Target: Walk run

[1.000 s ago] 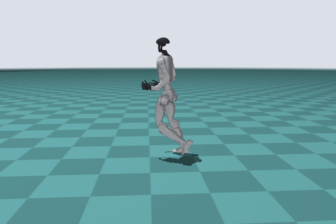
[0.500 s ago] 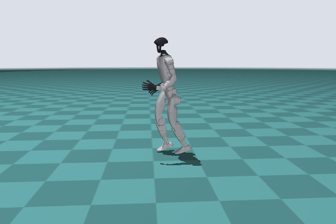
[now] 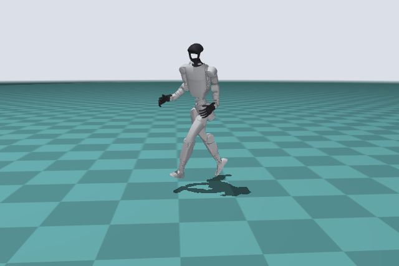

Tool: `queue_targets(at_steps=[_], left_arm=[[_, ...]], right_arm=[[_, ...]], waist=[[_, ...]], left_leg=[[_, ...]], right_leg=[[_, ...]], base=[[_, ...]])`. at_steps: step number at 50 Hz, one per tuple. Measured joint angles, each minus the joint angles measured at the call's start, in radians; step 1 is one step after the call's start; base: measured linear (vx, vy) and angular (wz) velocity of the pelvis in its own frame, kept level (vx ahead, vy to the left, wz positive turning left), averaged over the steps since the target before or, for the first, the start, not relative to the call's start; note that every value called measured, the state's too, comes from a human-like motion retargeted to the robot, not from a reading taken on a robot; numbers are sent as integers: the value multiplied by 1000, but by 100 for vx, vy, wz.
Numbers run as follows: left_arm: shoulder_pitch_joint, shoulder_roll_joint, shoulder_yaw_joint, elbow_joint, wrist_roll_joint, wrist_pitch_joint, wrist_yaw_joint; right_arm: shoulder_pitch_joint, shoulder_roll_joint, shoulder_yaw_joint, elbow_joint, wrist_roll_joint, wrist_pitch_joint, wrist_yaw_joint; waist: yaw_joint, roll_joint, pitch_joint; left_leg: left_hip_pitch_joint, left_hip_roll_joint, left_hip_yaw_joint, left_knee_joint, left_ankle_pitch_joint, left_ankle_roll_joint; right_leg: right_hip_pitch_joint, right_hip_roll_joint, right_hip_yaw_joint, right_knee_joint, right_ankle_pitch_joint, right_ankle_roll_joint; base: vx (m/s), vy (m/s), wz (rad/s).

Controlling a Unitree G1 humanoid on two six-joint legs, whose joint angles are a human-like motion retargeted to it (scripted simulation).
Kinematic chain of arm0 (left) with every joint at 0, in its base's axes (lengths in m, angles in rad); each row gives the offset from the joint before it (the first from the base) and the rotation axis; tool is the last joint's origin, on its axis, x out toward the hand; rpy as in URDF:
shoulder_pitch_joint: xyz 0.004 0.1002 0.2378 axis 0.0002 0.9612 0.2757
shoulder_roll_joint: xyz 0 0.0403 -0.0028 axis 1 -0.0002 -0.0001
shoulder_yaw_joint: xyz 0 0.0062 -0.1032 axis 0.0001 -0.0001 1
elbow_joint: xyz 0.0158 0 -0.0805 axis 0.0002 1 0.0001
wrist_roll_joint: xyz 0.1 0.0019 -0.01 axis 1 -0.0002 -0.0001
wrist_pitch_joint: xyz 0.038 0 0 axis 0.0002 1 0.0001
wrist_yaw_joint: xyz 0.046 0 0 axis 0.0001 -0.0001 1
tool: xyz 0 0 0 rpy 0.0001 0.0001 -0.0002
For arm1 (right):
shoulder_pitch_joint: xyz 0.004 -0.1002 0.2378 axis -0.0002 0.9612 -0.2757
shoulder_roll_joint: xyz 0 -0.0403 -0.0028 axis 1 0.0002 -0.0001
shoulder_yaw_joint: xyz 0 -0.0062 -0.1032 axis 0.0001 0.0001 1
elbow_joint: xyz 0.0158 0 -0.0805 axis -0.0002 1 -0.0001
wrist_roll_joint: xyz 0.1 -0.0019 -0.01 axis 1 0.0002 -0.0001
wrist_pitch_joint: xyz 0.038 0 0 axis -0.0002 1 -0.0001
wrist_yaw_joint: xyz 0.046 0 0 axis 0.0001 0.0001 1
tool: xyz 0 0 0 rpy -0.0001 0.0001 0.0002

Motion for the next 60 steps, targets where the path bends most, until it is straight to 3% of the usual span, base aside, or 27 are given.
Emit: queue_targets(at_steps=[2, 3, 5, 7, 10, 13, 15, 20, 22, 23, 25, 27, 28, 29, 30, 33, 35, 38, 40, 42, 45, 47, 51, 53, 55, 58, 60], left_arm=[[-64, -2, 2, -13, 3, 24, 36], [-98, -4, -3, -27, 4, 41, 60], [-165, 6, -21, -70, 2, 67, 105], [-236, 2, -55, -90, -3, 82, 107], [-423, 1, -85, -53, -37, 69, 36], [-468, 55, -179, -76, -96, 68, 6], [-439, 71, -183, -69, -135, 75, -48], [-268, 78, -138, -32, -151, 79, -94], [-211, 59, -102, -12, -121, 74, -84], [-188, 50, -92, 1, -112, 76, -71], [-155, 40, -58, 24, -98, 67, -60], [-106, 20, 49, 53, -63, 46, -95], [-69, 4, 83, 77, -44, 44, -103], [-58, -7, 89, 101, -46, 39, -106], [-60, -16, 81, 123, -58, 33, -106], [4, -16, 102, 127, -79, 0, -202], [18, 24, 79, 127, -66, -23, -214], [7, 48, 58, 99, -58, -32, -155], [-38, 36, 40, 70, -57, -5, -93], [-111, 6, 18, 28, -58, 32, -36], [-248, -1, -19, -70, -63, 90, 42], [-302, 10, -27, -138, -52, 98, 68], [-477, 14, -82, -121, -83, 77, 33], [-476, 45, -176, -139, -108, 70, 27], [-426, 57, -215, -156, -135, 65, 10], [-328, 72, -225, -167, -170, 77, -21], [-266, 65, -190, -181, -185, 85, -50]], right_arm=[[49, 44, 6, 91, -114, -5, -66], [69, 60, 18, 153, -167, -17, -110], [115, 100, 41, 292, -268, -40, -182], [219, 120, 47, 460, -375, -51, -248], [371, 159, 45, 586, -394, -48, -249], [510, 206, 22, 568, -423, -60, -206], [588, 202, -6, 510, -476, -78, -215], [593, 131, -72, 332, -422, -200, -369], [496, 92, -93, 252, -341, -235, -411], [431, 63, -95, 216, -305, -230, -412], [288, -5, -90, 151, -220, -200, -338], [155, -68, -33, 96, -93, -134, -199], [93, -87, -9, 74, -25, -90, -151], [22, -112, -18, 52, 78, -57, -91], [-54, -140, -43, 31, 199, -28, -25], [-132, -186, 11, -71, 398, -22, -15], [-121, -185, -6, -136, 484, -1, 27], [-49, -138, 0, -166, 441, 43, 120], [14, -93, -11, -141, 300, 37, 135], [81, -52, 2, -66, 100, -11, 30], [128, 22, 70, 135, -155, -54, -193], [229, 76, 112, 310, -277, -63, -225], [454, 141, 105, 576, -270, -54, -159], [538, 181, 23, 584, -176, -55, -59], [609, 180, -63, 539, -120, -74, -27], [606, 138, -129, 452, -38, -144, -72], [559, 97, -135, 354, -10, -173, -113]], waist=[[-60, -18, 6], [-112, -35, 18], [-233, 0, -12], [-280, 102, -37], [-352, 196, -42], [-385, 169, -35], [-452, 217, -34], [-631, 423, -22], [-639, 423, 31], [-620, 385, 46], [-610, 305, 99], [-521, 294, 99], [-497, 308, 96], [-465, 348, 84], [-429, 401, 67], [-119, 300, 11], [-25, 275, -15], [111, 122, 4], [125, 72, 6], [58, 72, 24], [-98, 157, 45], [-185, 208, 6], [-304, 206, -37], [-410, 275, -59], [-476, 332, -55], [-576, 391, -54], [-640, 404, -20]], left_leg=[[48, 38, -4, -25, 30, 22], [89, 5, -38, 8, 63, 83], [205, -44, -46, 102, -143, 104], [234, -135, -332, 144, -190, 104], [401, -167, -406, 157, -290, 102], [656, -205, -422, -27, -233, 73], [851, -211, -476, -199, -59, 9], [1122, -6, -473, -328, 794, -199], [1131, -18, -495, -122, 885, -246], [1135, -118, -531, -32, 869, -263], [1103, -317, -554, 296, 740, -287], [935, -285, -338, 652, 573, -200], [828, -202, -260, 845, 453, -111], [672, -98, -250, 1003, 334, -64], [490, 15, -274, 1145, 216, -39], [148, 0, -120, 977, 84, -72], [-30, 71, -118, 773, 52, 9], [-165, 117, -128, 380, 51, 10], [-151, 84, -153, 98, 57, 58], [-10, 60, -77, -75, 105, 73], [143, 132, -246, -13, 126, 104], [223, 81, -344, 223, -196, 104], [458, -45, -424, 191, -264, 104], [678, -107, -544, 22, -176, 104], [911, -168, -568, -199, 141, 86], [1083, -47, -458, -303, 708, -123], [1147, -61, -503, -262, 878, -228]], right_leg=[[-31, 63, 34, 220, 80, 0], [-44, 68, 59, 342, 80, 0], [-59, 189, 191, 361, 80, 0], [-213, 263, 147, 654, -138, -80], [-539, 126, 32, 1035, -485, -270], [-775, -79, 37, 1007, -583, -348], [-875, -99, 80, 847, -591, -303], [-859, -162, 188, 235, -657, -145], [-781, -216, 175, 116, -694, -109], [-755, -256, 166, 109, -708, -123], [-685, -286, 203, 134, -549, -49], [-660, -261, 154, 319, -791, -141], [-640, -149, 336, 419, -803, -102], [-614, -143, 264, 455, -824, -102], [-586, -189, 65, 459, -850, -121], [-411, -59, 216, 368, -877, -154], [-259, -25, 132, 252, -731, -148], [-46, -8, 249, 77, -139, -10], [8, -40, 109, 62, 80, 0], [44, 59, 268, 201, 80, 0], [-18, 380, 201, 476, 2, -47], [-195, 338, -86, 766, -160, -267], [-639, 154, -65, 1081, -510, -418], [-786, 45, -63, 976, -581, -409], [-875, -75, 5, 821, -596, -338], [-893, -105, 34, 418, -618, -263], [-832, -115, 114, 187, -673, -158]], base=[[172, -81, 168], [220, -56, 241], [261, 10, 238], [261, 58, 222], [218, 8, 234], [234, -37, 140], [240, -25, 191], [233, -24, 156], [241, -52, 24], [228, -51, -17], [205, -49, -30], [235, -60, -95], [289, -47, 18], [268, -27, 99], [205, -2, -81], [230, 39, -158], [237, 44, 107], [241, 12, 18], [275, 43, 88], [239, 31, 234], [300, -62, 264], [373, 5, 179], [260, 34, 233], [284, 35, 348], [281, 43, 257], [295, -28, 128], [222, -27, 80]])
